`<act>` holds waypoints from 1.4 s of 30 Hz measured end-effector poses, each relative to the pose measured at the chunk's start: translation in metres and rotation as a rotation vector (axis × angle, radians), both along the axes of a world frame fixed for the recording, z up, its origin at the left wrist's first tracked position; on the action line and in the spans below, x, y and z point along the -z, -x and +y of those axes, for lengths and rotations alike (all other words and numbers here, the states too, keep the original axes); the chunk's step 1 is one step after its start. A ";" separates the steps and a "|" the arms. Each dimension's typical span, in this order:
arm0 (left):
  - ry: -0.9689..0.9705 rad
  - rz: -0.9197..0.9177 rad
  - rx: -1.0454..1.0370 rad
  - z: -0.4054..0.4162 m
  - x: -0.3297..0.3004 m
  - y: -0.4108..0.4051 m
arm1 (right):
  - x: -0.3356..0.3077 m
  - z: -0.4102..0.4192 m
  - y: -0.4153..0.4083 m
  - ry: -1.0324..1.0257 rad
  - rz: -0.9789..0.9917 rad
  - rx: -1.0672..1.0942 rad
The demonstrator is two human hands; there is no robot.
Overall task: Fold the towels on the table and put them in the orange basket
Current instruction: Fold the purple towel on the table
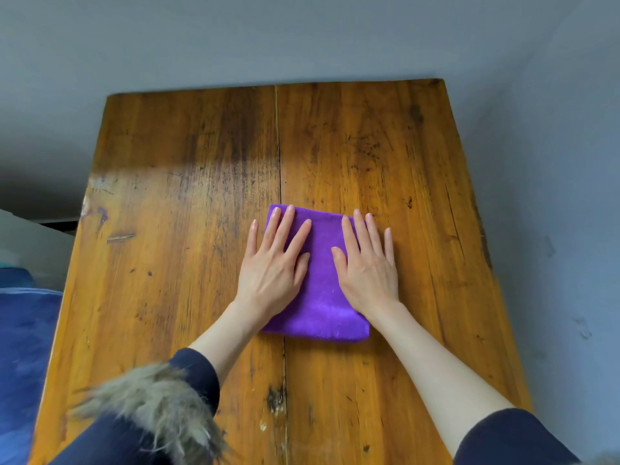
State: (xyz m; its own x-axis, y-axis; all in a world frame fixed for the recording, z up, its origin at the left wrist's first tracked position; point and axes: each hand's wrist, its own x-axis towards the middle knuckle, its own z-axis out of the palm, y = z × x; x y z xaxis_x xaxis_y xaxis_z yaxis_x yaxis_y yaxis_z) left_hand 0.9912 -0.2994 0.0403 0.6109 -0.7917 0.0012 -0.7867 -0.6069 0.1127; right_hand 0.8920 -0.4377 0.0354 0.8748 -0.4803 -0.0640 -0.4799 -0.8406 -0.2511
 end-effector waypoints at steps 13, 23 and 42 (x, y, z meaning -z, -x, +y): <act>0.237 0.254 -0.345 0.036 -0.014 0.015 | -0.029 0.016 0.043 -0.256 -0.405 0.343; 0.284 0.732 -0.705 0.030 -0.026 0.002 | -0.019 0.012 0.033 -0.792 0.001 0.777; 0.603 1.194 -1.126 0.139 -0.038 0.094 | -0.058 0.069 0.056 -1.119 0.161 0.661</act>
